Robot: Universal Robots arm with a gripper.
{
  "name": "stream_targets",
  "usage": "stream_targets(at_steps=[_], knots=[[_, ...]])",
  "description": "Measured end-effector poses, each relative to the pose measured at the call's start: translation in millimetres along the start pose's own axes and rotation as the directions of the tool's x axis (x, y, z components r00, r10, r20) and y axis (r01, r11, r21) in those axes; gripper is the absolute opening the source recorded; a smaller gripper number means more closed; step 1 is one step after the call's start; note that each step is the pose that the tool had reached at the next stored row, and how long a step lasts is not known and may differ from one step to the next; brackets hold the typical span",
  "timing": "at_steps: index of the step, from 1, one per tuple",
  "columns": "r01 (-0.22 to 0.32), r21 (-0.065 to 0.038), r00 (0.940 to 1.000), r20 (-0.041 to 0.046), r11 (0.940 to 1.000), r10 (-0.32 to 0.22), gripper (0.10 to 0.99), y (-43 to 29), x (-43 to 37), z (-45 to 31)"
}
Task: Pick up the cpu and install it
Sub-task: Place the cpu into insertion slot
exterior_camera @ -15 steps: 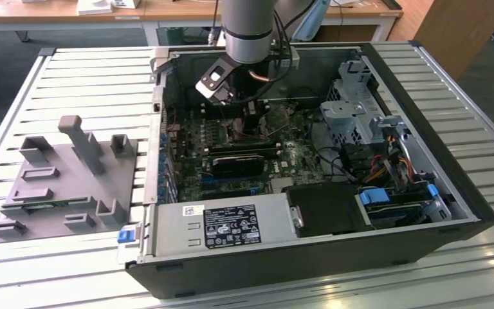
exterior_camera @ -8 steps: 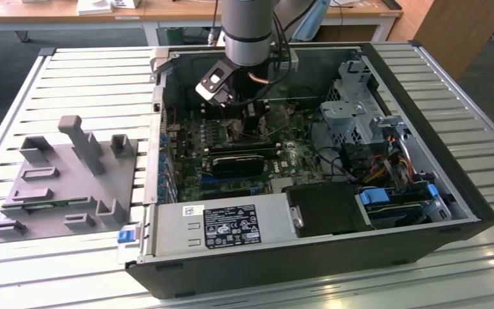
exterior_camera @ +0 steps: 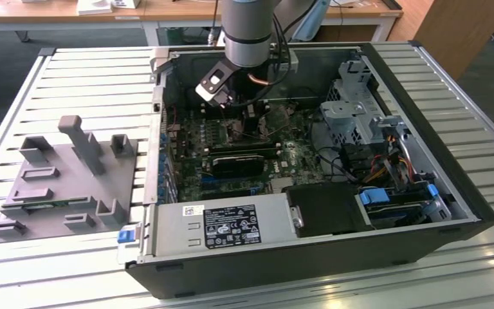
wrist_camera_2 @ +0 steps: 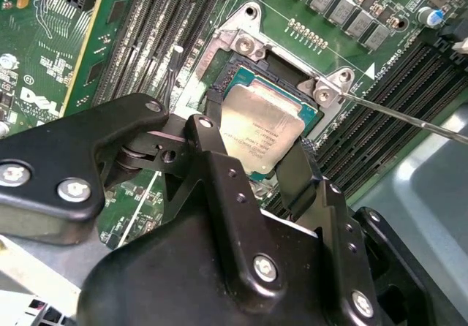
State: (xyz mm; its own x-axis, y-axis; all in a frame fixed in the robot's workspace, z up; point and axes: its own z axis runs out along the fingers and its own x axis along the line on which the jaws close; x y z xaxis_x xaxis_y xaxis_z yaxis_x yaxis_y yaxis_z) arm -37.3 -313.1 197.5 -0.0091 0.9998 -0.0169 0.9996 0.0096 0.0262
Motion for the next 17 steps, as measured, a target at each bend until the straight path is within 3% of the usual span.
stream_targets(at_steps=[17], knots=[[-0.003, 0.001, 1.0000, 0.0002, 1.0000, 0.003, 0.541, 0.2, 0.0, 5.6]])
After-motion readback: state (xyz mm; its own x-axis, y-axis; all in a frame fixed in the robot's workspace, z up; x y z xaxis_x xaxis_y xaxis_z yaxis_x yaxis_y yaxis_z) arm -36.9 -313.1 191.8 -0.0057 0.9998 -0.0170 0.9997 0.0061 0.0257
